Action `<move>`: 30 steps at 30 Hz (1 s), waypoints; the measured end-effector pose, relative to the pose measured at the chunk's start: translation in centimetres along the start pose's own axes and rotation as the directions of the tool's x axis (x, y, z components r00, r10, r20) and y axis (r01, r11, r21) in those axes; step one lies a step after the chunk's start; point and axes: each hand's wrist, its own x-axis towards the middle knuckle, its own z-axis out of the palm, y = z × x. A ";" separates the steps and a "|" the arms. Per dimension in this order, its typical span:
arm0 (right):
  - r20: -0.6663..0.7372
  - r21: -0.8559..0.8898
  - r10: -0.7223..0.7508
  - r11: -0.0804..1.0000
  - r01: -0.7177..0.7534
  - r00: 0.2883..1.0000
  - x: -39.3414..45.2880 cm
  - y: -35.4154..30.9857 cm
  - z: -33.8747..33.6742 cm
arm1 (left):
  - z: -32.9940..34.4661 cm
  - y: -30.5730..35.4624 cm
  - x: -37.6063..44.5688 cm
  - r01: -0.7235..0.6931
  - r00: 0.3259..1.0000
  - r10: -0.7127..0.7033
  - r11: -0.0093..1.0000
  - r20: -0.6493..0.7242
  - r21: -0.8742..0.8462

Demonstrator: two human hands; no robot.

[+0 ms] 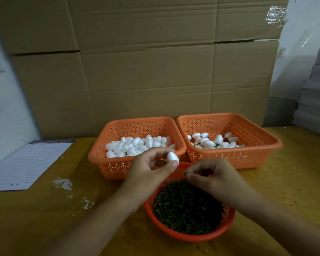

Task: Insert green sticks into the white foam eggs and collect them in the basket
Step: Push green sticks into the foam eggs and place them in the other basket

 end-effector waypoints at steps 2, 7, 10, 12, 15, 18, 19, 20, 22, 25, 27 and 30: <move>0.066 0.033 0.056 0.998 -0.058 0.996 0.7 -0.6 0.0 | 0.0 0.0 0.0 -0.019 1.000 0.019 1.000 -0.010 0.004; 0.120 0.053 0.126 0.990 -0.133 0.985 1.1 -1.0 0.5 | -0.1 0.0 -0.1 -0.023 1.000 0.022 1.000 -0.014 -0.011; 0.118 0.112 0.173 0.976 -0.186 0.978 1.1 -1.2 0.5 | -0.1 0.1 -0.2 -0.015 1.000 0.015 1.000 -0.011 -0.007; 0.107 0.158 0.190 0.966 -0.206 0.976 1.0 -1.1 0.4 | -0.1 0.1 -0.1 -0.011 1.000 0.011 1.000 -0.012 -0.011; 0.071 0.238 0.197 0.949 -0.209 0.978 0.6 -1.0 0.3 | -0.1 0.0 -0.1 -0.005 1.000 0.004 1.000 -0.017 -0.027; 0.018 0.317 0.174 0.933 -0.171 0.985 0.2 -0.9 0.0 | 0.0 0.0 -0.2 -0.002 1.000 0.001 1.000 -0.018 -0.029; 0.004 0.325 0.163 0.933 -0.155 0.987 0.1 -0.8 -0.1 | 0.0 0.0 -0.2 0.002 1.000 -0.003 0.999 -0.016 -0.033; -0.004 0.332 0.153 0.932 -0.143 0.988 0.1 -0.8 -0.1 | 0.0 0.0 -0.2 0.007 1.000 -0.008 0.999 -0.012 -0.037; -0.009 0.344 0.144 0.930 -0.132 0.990 0.0 -0.7 -0.2 | -0.2 -0.1 -0.1 0.019 1.000 -0.019 0.999 -0.001 -0.041; -0.003 0.362 0.151 0.922 -0.140 0.989 0.0 -0.7 -0.1 | -0.3 -0.2 -0.1 0.034 0.999 -0.034 0.999 0.006 -0.041; -0.004 0.373 0.162 0.916 -0.149 0.987 0.0 -0.6 -0.1 | -0.3 -0.1 0.0 0.036 0.999 -0.035 0.998 0.010 -0.043; -0.009 0.372 0.165 0.916 -0.149 0.986 0.0 -0.5 -0.1 | -0.2 0.1 0.0 0.034 0.999 -0.033 0.999 0.019 -0.033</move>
